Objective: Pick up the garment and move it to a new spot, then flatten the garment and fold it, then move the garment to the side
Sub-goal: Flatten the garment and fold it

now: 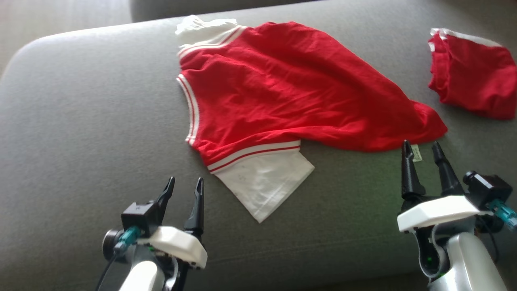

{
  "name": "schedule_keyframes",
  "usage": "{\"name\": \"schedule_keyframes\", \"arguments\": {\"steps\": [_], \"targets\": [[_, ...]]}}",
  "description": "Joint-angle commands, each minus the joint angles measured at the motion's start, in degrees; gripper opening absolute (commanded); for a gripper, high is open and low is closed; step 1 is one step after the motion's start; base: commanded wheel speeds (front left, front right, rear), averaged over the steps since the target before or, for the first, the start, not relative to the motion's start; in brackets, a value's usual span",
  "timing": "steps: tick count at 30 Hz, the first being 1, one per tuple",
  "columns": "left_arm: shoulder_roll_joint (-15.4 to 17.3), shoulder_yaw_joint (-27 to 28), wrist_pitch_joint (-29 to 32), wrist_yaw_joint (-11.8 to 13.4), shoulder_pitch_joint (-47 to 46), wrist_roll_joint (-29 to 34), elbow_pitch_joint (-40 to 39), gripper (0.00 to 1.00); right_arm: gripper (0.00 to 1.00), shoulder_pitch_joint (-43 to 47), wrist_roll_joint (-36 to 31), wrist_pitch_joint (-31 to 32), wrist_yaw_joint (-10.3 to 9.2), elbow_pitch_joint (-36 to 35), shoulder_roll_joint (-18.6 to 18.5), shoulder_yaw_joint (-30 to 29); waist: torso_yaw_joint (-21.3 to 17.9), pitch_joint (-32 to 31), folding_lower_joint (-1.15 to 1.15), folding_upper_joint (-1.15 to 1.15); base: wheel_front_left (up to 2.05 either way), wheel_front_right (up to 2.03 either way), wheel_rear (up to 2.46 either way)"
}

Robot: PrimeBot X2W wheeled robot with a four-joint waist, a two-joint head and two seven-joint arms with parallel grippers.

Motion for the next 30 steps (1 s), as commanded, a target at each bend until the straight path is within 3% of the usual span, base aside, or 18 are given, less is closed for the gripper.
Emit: {"name": "schedule_keyframes", "arguments": {"steps": [1,12,20,21,22,23,30], "targets": [[0.3,1.48,-0.3,-0.21,-4.45,0.32,0.48,1.0,1.0,-1.95,-0.1,-0.67,-0.01,-2.78,-0.3,2.01,-1.61,1.26,0.0,0.0,0.0,0.0,0.0],[0.49,1.7,2.3,1.5,-14.82,-0.62,15.31,1.0,1.0,-2.55,1.02,-0.68,-0.01,-4.25,-0.3,2.51,-5.87,4.55,0.0,0.0,0.0,0.0,0.0],[0.47,2.17,1.75,-1.61,-19.22,-3.36,21.75,1.0,1.0,-2.79,1.78,-0.68,-0.01,-4.43,-0.3,2.55,-6.84,5.7,0.0,0.0,0.0,0.0,0.0],[0.46,2.21,1.69,-2.04,-19.59,-3.77,22.44,0.68,1.0,-2.83,1.82,-0.68,-0.01,-4.43,-0.3,2.55,-6.89,5.72,0.0,0.0,0.0,0.0,0.0],[0.45,2.26,1.53,-2.54,-19.99,-4.19,22.91,0.11,1.0,-2.88,1.87,-0.68,-0.01,-4.44,-0.3,2.57,-6.93,5.75,0.0,0.0,0.0,0.0,0.0],[0.45,2.28,1.37,-2.92,-20.34,-4.54,23.32,0.0,1.0,-2.96,1.92,-0.68,-0.01,-4.45,-0.3,2.57,-6.94,5.78,0.0,0.0,0.0,0.0,0.0],[1.89,2.86,0.36,-3.32,-22.12,-4.72,24.44,0.0,1.0,-3.11,2.1,-0.68,-0.01,-4.41,-0.3,2.42,-6.11,5.3,0.0,0.0,0.0,0.0,0.0]]}}
